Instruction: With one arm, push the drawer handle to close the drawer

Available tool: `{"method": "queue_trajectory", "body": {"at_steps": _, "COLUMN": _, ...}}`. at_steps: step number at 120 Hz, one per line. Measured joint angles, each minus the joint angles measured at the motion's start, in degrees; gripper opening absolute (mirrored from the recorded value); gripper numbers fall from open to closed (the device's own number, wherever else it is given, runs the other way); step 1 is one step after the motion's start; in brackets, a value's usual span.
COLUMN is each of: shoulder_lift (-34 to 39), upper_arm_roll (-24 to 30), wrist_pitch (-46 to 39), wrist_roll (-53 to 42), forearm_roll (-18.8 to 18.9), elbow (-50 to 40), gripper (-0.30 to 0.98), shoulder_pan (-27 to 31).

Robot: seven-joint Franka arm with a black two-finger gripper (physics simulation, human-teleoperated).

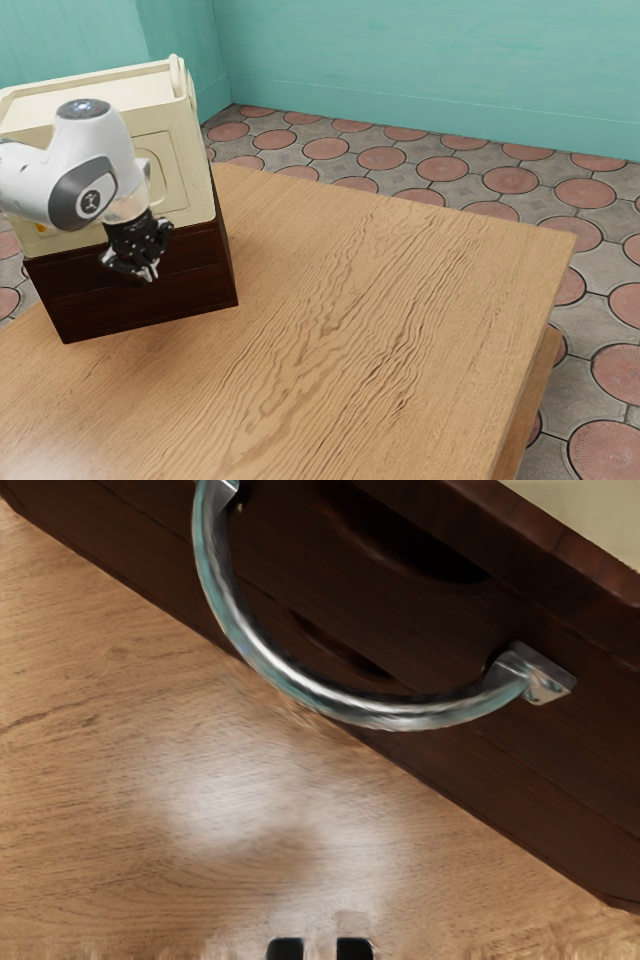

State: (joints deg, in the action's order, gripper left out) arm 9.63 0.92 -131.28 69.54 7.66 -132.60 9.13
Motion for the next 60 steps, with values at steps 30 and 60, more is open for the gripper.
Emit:
{"method": "queue_trajectory", "body": {"at_steps": 30, "shoulder_lift": 8.8, "upper_arm_roll": 25.3, "wrist_pitch": 26.4, "wrist_roll": -3.2, "forearm_roll": -19.8, "elbow": 19.8, "gripper": 0.10, "shoulder_pan": -2.0}}
{"method": "queue_trajectory", "body": {"at_steps": 60, "shoulder_lift": -9.8, "upper_arm_roll": 1.9, "wrist_pitch": 43.8, "wrist_roll": -20.0, "forearm_roll": -13.0, "elbow": 52.1, "gripper": 0.49, "shoulder_pan": 1.6}}
